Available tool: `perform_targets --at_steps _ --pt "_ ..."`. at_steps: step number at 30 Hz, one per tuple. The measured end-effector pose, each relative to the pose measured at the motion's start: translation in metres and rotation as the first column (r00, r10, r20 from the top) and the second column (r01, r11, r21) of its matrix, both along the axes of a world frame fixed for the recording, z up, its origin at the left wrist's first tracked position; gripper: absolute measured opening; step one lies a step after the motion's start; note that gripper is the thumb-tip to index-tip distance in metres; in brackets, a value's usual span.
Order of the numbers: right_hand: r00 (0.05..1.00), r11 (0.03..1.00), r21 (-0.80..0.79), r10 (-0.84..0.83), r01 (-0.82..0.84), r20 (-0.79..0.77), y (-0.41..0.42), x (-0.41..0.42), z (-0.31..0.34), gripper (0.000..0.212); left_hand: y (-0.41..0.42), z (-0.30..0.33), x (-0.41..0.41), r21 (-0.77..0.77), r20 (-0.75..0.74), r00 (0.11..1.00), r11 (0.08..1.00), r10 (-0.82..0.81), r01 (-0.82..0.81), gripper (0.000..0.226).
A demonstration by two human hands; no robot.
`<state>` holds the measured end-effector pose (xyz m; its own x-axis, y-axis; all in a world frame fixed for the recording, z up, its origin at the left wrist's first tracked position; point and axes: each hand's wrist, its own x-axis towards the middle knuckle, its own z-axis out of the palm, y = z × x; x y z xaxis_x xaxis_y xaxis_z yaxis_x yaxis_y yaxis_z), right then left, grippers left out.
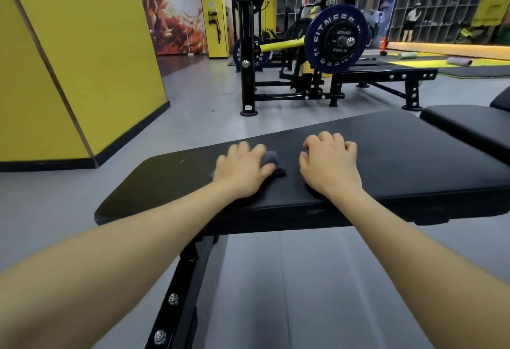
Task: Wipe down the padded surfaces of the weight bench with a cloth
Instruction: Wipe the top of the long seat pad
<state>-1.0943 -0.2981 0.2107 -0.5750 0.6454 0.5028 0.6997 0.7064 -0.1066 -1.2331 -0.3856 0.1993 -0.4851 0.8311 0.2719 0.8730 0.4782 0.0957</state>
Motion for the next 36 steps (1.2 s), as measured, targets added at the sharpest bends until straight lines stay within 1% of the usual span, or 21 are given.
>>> perform_targets --at_steps 3,5,6,8,10,12,14,15,17,19,21,23,24,27,29,30,31,33,36 --pt "1.0 1.0 0.024 -0.008 0.008 0.023 -0.001 -0.003 0.0 0.028 0.026 0.006 0.018 0.041 0.016 0.991 0.99 -0.134 0.133 0.033" --pt "0.999 0.999 0.038 -0.012 0.011 0.03 -0.002 -0.002 0.0 0.028 0.022 0.005 0.005 0.053 0.045 0.981 0.981 -0.191 0.189 0.033" --pt "0.999 0.999 0.036 -0.017 0.016 0.03 -0.003 0.0 0.0 0.029 0.015 0.003 -0.009 0.039 0.053 0.979 0.981 -0.195 0.193 0.032" --pt "0.999 0.999 0.027 -0.022 0.021 0.036 -0.003 0.001 0.0 0.028 -0.004 -0.003 -0.044 0.006 0.063 0.989 0.991 -0.131 0.131 0.029" --pt "0.999 0.999 0.027 -0.021 0.02 0.039 -0.004 0.0 -0.001 0.028 -0.019 -0.005 -0.07 -0.04 0.074 0.997 0.999 0.002 0.001 0.029" --pt "0.999 1.0 0.014 -0.024 0.024 0.04 -0.003 0.0 -0.001 0.029 -0.02 -0.002 -0.071 -0.099 0.068 0.99 0.988 0.123 -0.116 0.03" --pt "0.999 1.0 -0.006 -0.027 0.027 0.044 -0.003 -0.001 -0.001 0.03 -0.005 0.001 -0.049 -0.13 0.04 0.985 0.978 0.169 -0.162 0.034" --pt "0.999 1.0 -0.011 -0.028 0.028 0.043 -0.003 -0.001 -0.001 0.03 0.006 0.004 -0.031 -0.129 0.039 0.99 0.983 0.134 -0.128 0.035" --pt "0.999 0.999 -0.012 -0.031 0.032 0.042 -0.002 -0.002 0.0 0.031 0.029 0.009 0.001 -0.106 0.052 0.999 0.994 0.014 -0.008 0.035" --pt "0.999 0.999 -0.017 -0.034 0.035 0.041 -0.002 -0.002 0.0 0.03 0.041 0.013 0.016 -0.081 0.082 0.994 0.994 -0.066 0.073 0.032" --pt "0.999 0.999 -0.017 -0.035 0.036 0.041 -0.002 -0.002 0.0 0.031 0.041 0.012 0.008 -0.039 0.13 0.982 0.989 -0.137 0.143 0.026" --pt "0.998 0.999 -0.026 -0.036 0.037 0.042 -0.002 0.0 0.0 0.032 0.029 0.007 -0.017 -0.035 0.132 0.977 0.984 -0.167 0.173 0.028" --pt "0.999 0.999 -0.036 -0.033 0.034 0.042 -0.003 0.0 0.0 0.032 0.023 0.004 -0.034 -0.047 0.126 0.982 0.988 -0.14 0.147 0.03" --pt "0.999 0.998 -0.054 -0.017 0.018 0.031 -0.003 0.0 0.0 0.031 0.006 -0.001 -0.075 -0.115 0.109 0.993 0.993 0.053 -0.04 0.041" --pt "1.0 0.998 -0.054 -0.017 0.017 0.015 -0.002 0.0 0.0 0.031 0.004 0.001 -0.074 -0.165 0.074 0.986 0.977 0.149 -0.135 0.042" --pt "1.0 0.998 -0.055 -0.02 0.02 0.012 -0.001 -0.001 -0.001 0.032 0.006 0.003 -0.064 -0.176 0.061 0.983 0.971 0.173 -0.16 0.042" --pt "1.0 0.998 -0.058 -0.025 0.025 0.008 -0.001 -0.001 -0.002 0.032 0.011 0.005 -0.049 -0.173 0.057 0.985 0.974 0.161 -0.149 0.041" --pt "0.999 0.998 -0.054 -0.04 0.039 -0.009 0.001 -0.001 -0.002 0.033 0.029 0.012 -0.017 -0.149 0.061 0.997 0.988 0.047 -0.038 0.036" --pt "0.998 0.997 -0.049 -0.06 0.059 -0.02 0.001 -0.002 -0.002 0.034 0.051 0.017 0.015 -0.108 0.073 0.992 0.988 -0.101 0.109 0.024"
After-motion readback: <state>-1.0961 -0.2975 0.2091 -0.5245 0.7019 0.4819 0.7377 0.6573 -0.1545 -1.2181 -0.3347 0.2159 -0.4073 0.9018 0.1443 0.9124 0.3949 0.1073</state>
